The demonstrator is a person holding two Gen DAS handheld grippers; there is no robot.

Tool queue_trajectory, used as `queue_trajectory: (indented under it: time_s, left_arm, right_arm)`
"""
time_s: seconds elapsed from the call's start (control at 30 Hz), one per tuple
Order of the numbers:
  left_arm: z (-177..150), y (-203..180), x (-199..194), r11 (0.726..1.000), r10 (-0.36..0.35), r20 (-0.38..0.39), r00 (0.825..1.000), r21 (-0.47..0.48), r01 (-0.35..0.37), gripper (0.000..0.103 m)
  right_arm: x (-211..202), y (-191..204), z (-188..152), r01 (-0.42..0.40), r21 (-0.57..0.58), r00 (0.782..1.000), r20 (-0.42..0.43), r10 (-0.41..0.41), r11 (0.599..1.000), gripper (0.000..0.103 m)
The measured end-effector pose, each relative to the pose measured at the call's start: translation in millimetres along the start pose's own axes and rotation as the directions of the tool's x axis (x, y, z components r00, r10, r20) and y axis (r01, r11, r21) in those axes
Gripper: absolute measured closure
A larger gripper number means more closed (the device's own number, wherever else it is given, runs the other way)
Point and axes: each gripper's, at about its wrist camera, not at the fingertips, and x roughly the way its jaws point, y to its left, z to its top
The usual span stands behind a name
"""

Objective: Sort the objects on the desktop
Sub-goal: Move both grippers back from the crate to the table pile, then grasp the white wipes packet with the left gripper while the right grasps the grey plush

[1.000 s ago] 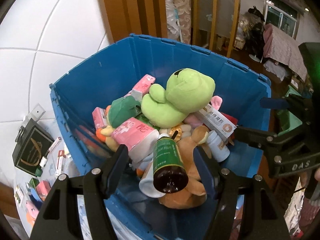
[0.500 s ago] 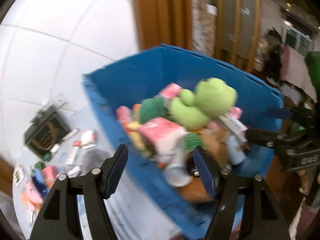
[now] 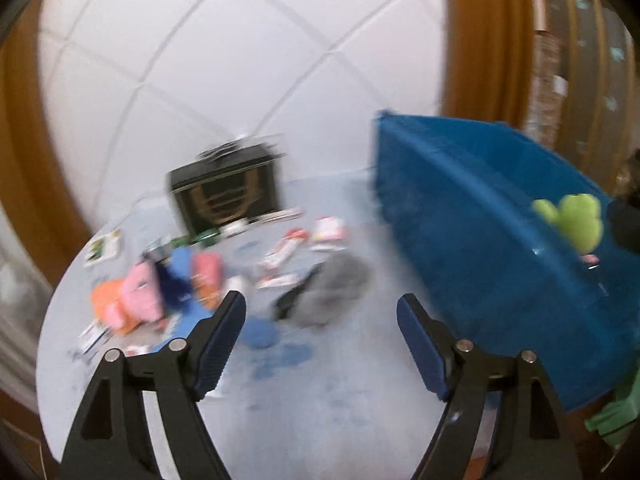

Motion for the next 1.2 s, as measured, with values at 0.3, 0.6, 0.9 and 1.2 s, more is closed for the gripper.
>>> queue_trajectory:
  time_s: [0.3,0.6,0.9,1.2]
  left_arm:
    - [-54.4,156.4,54.0,0.986,0.131,-0.148,0.98,-0.088,-0.145,0.025]
    - [-110.9,208.3,130.9,0.962,0.073,-0.329,0.942,-0.225,-0.153,0.025]
    - [-140.2,198.1,207.0,0.828,0.025,-0.466,0.884,-0.486,-0.279,0.025]
    - [-152.9,185.7,259.6,0.694,0.042,-0.606,0.794,-0.554,-0.46,0.018]
  right_arm:
    - [101.7,90.2,-3.9,-0.056,-0.026,0.995,-0.08,0.054,0.998,0.0]
    - [220.0,85.5,-46.1,0.041,0.054,0.949,-0.314,-0.022,0.998,0.0]
    - [298.8,45.0,-57.9,0.138,0.032,0.891,-0.441,-0.109,0.99,0.0]
    - [364.4,11.6,-68.2,0.165,0.111,0.845,-0.529,-0.082,0.98,0.0]
